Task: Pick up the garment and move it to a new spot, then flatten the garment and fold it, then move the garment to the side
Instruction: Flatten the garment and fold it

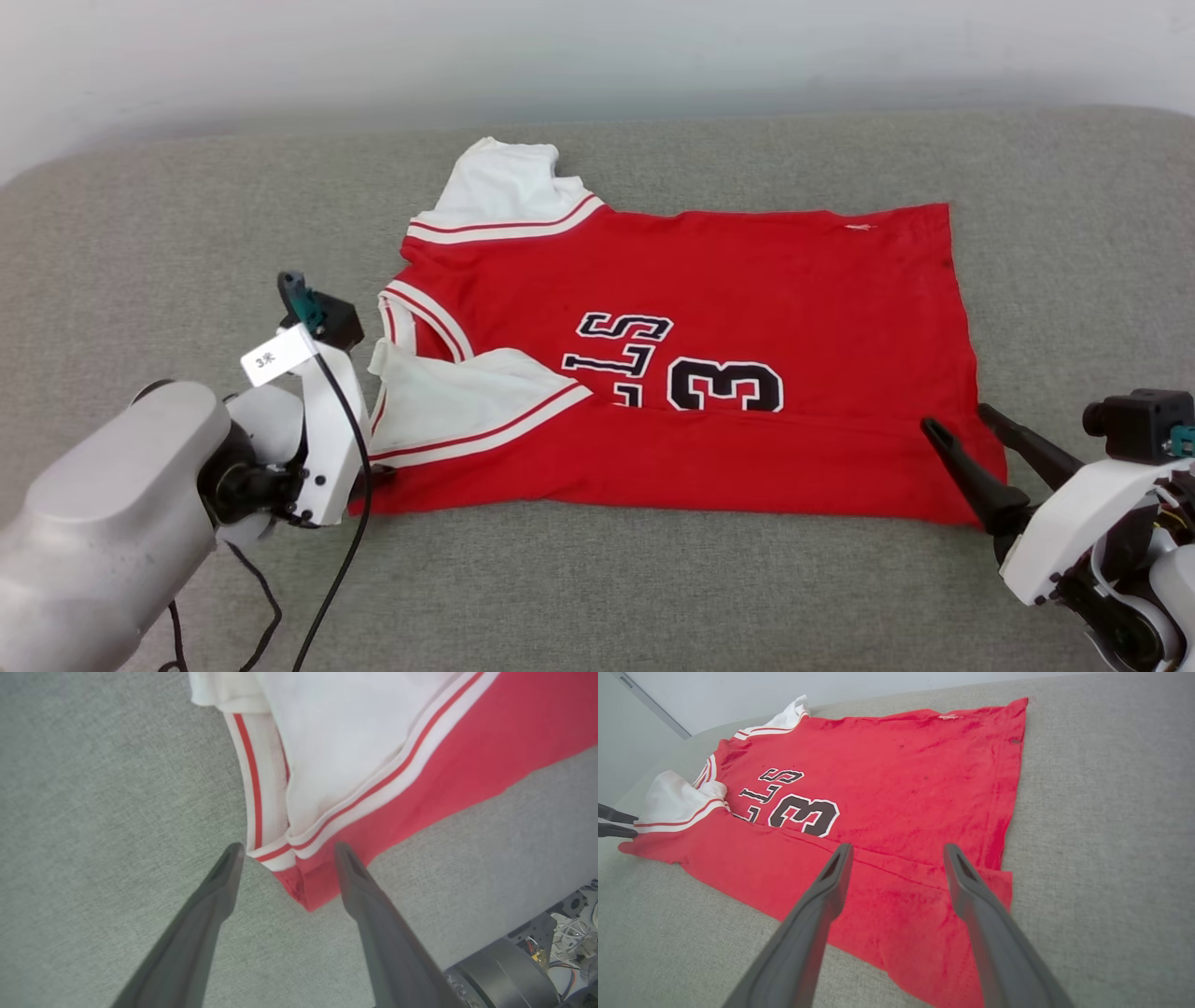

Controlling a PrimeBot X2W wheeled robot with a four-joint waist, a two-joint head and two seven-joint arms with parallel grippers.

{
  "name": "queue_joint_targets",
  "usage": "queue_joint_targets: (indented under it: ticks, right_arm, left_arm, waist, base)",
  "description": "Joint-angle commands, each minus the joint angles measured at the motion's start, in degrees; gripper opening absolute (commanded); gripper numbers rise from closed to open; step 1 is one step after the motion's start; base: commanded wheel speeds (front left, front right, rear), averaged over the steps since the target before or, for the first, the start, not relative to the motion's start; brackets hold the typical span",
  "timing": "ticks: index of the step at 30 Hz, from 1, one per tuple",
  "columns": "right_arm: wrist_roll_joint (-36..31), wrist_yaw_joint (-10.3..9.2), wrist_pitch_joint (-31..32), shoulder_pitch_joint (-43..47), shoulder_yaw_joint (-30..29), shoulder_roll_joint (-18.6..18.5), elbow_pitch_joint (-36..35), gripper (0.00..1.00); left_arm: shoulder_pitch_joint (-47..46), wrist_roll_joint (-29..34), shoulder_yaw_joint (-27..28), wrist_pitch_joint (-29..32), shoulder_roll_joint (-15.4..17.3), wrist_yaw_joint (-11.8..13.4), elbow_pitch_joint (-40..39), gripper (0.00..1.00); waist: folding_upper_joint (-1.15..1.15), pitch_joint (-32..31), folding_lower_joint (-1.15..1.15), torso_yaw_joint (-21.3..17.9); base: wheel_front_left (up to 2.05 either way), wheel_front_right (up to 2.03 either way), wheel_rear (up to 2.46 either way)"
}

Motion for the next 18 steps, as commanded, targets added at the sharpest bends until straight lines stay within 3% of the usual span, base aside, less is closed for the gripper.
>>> queue_joint_targets:
  ticks: [1,14,15,16,18]
  right_arm:
    - [-0.3,-0.05,-0.05,-0.88,0.02,0.33,-0.1,1.0]
    - [-0.22,-0.05,-0.25,-2.81,0.91,0.6,0.43,1.0]
    - [-0.21,-0.05,-0.16,-2.94,0.87,0.49,0.41,1.0]
    - [-0.22,-0.05,-0.11,-3.01,0.81,0.3,0.34,1.0]
    - [-0.49,-0.05,0.0,-3.19,0.75,-0.17,0.09,1.0]
  left_arm:
    - [0.78,0.06,-0.09,-0.26,-0.34,0.12,0.39,1.0]
    - [5.55,1.22,-3.84,-3.41,-3.39,-0.58,7.35,1.0]
    - [5.94,0.97,-4.03,-3.74,-3.64,-0.63,7.57,0.35]
    - [6.21,0.77,-4.23,-4.07,-3.82,-0.68,7.79,0.0]
    - [6.44,1.09,-4.64,-4.99,-3.89,-0.77,8.01,0.0]
  waist:
    - [0.0,0.38,0.0,-0.41]
    - [0.0,1.86,0.0,-1.34]
    - [0.0,1.83,0.0,-1.3]
    - [0.0,1.78,0.0,-1.22]
    - [0.0,1.66,0.0,-1.05]
  base:
    - [0.0,0.0,0.0]
    - [0.0,0.0,0.0]
    - [0.0,0.0,0.0]
    - [0.0,0.0,0.0]
    - [0.0,0.0,0.0]
